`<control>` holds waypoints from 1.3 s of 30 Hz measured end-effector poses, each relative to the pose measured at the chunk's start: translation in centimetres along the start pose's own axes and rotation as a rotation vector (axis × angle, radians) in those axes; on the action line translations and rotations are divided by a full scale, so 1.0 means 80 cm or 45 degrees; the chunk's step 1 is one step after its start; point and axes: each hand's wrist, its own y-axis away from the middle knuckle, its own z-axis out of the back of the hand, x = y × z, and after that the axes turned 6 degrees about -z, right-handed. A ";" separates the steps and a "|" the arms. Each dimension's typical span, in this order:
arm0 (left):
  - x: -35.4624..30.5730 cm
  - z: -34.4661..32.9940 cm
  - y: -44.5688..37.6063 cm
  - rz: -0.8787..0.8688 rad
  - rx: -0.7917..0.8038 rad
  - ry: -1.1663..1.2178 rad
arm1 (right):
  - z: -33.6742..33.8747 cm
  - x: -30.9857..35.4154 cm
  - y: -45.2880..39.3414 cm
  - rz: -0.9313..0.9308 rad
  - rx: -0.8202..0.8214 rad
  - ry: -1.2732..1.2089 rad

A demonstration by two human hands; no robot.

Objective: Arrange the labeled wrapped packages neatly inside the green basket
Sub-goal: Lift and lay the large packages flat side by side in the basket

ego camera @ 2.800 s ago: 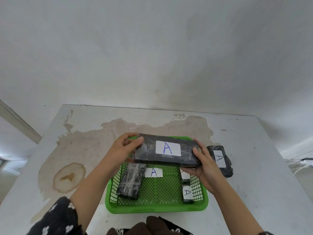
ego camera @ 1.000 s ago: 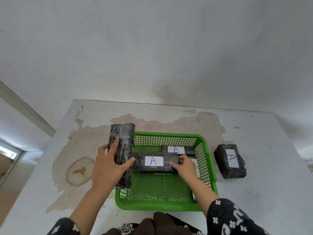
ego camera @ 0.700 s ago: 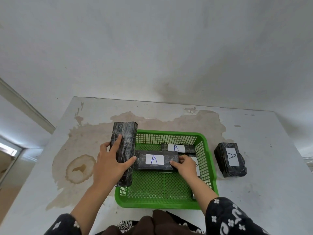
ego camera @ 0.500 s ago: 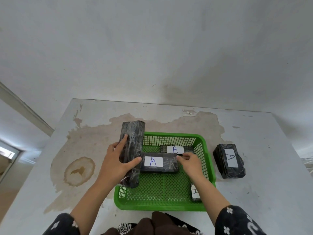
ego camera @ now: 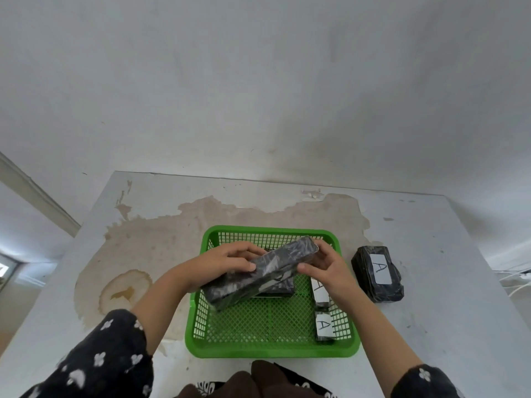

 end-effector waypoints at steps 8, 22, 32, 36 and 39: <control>0.034 0.010 0.019 -0.076 -0.329 0.288 | 0.013 -0.014 0.010 -0.292 -0.412 -0.092; -0.008 -0.039 -0.007 -0.139 -0.375 -0.712 | -0.032 0.050 0.002 0.055 -0.091 0.364; 0.015 -0.027 0.013 -0.246 -0.978 0.286 | -0.011 0.022 0.019 -0.321 0.074 0.542; 0.071 -0.041 0.024 0.055 -1.091 0.445 | -0.014 -0.030 0.032 -0.574 0.000 0.115; 0.110 -0.044 0.032 0.284 -0.973 -0.341 | -0.011 -0.050 0.035 -0.573 -0.173 0.342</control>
